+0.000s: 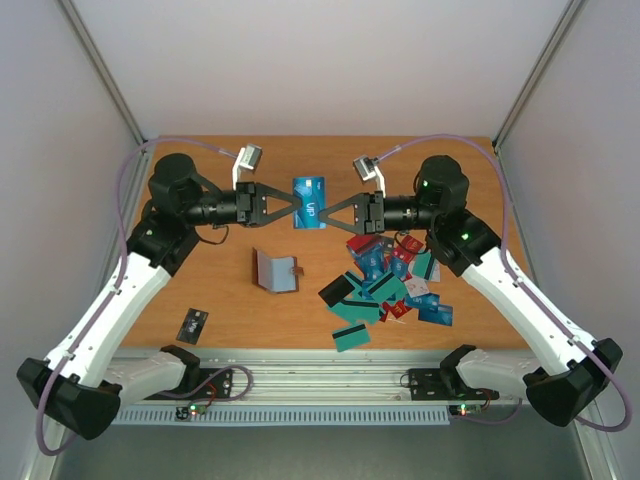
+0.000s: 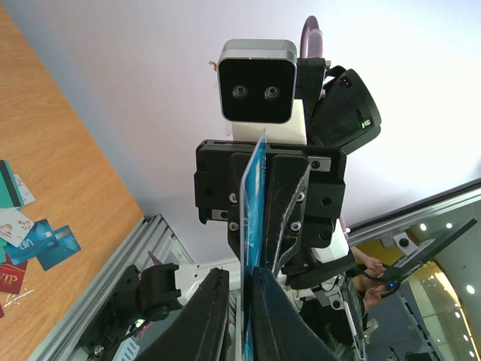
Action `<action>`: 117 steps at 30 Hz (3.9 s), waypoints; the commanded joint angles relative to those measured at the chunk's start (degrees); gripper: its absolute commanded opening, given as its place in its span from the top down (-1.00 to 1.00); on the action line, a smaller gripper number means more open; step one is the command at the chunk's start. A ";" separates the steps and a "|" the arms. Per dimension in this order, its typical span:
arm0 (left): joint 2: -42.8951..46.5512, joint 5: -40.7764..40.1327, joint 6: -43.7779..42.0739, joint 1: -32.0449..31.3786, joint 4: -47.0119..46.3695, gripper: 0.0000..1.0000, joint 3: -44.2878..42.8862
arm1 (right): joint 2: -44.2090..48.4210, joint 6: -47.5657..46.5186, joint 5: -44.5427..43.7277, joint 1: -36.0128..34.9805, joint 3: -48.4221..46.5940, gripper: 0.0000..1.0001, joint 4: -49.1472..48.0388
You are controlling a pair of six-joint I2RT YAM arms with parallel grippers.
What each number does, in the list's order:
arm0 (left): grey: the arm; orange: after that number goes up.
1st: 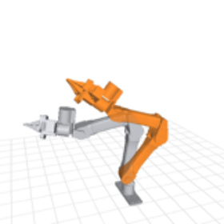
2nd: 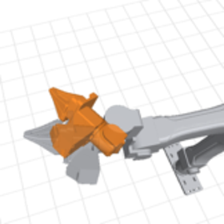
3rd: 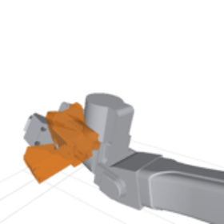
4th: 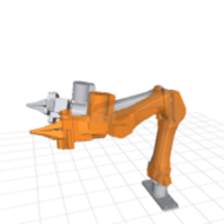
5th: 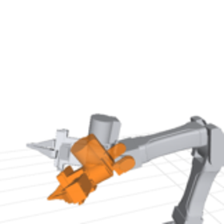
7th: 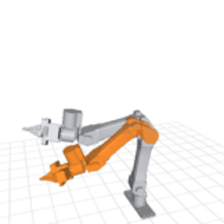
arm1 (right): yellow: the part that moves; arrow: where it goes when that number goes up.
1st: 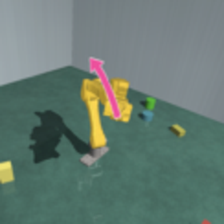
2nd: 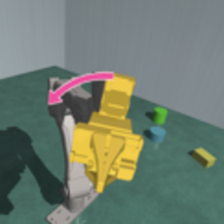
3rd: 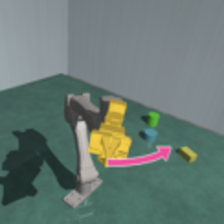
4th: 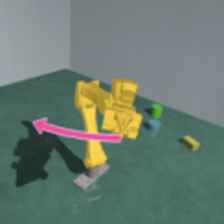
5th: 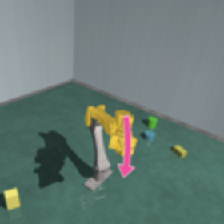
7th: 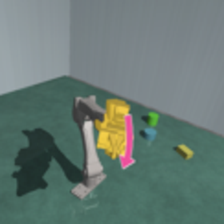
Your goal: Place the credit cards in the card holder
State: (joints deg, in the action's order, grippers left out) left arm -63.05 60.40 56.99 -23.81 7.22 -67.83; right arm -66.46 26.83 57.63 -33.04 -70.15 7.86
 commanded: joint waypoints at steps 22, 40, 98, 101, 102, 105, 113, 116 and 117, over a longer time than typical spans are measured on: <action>-5.30 -18.77 -29.72 1.26 29.75 1.00 8.02 | -2.74 -13.07 -23.35 0.32 1.07 0.35 22.61; -21.06 -21.73 -33.73 3.70 19.30 0.99 14.96 | -12.60 -7.60 -18.61 0.00 12.06 0.36 8.14; -18.70 -31.15 -29.20 10.90 11.56 0.99 28.82 | -54.10 -13.67 -9.43 -6.83 -4.22 0.48 7.33; -19.36 -31.05 -29.04 10.89 10.31 0.99 29.14 | -54.48 -13.89 -9.55 -6.54 -3.79 0.48 7.61; -19.65 -31.19 -29.11 10.90 10.25 0.99 29.14 | -54.47 -13.97 -9.62 -6.39 -3.69 0.49 7.69; -19.48 -32.24 -29.23 10.91 9.91 1.00 29.50 | -54.55 -14.16 -9.72 -5.76 -3.44 0.49 7.90; -17.54 -36.18 -29.44 10.89 9.19 0.99 31.10 | -54.66 -14.26 -9.55 -5.25 -2.80 0.50 7.79; -16.69 -37.81 -29.80 10.92 9.39 0.99 31.52 | -54.80 -14.34 -9.40 -5.24 -2.80 0.50 7.87; -16.34 -38.34 -29.87 10.93 9.53 0.99 31.68 | -54.90 -14.35 -9.40 -5.16 -2.77 0.50 7.92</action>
State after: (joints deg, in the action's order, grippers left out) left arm -81.06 26.85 27.88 -13.19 18.72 -37.56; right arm -120.49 13.82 48.49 -38.57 -73.06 14.85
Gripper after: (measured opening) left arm 0.021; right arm 0.251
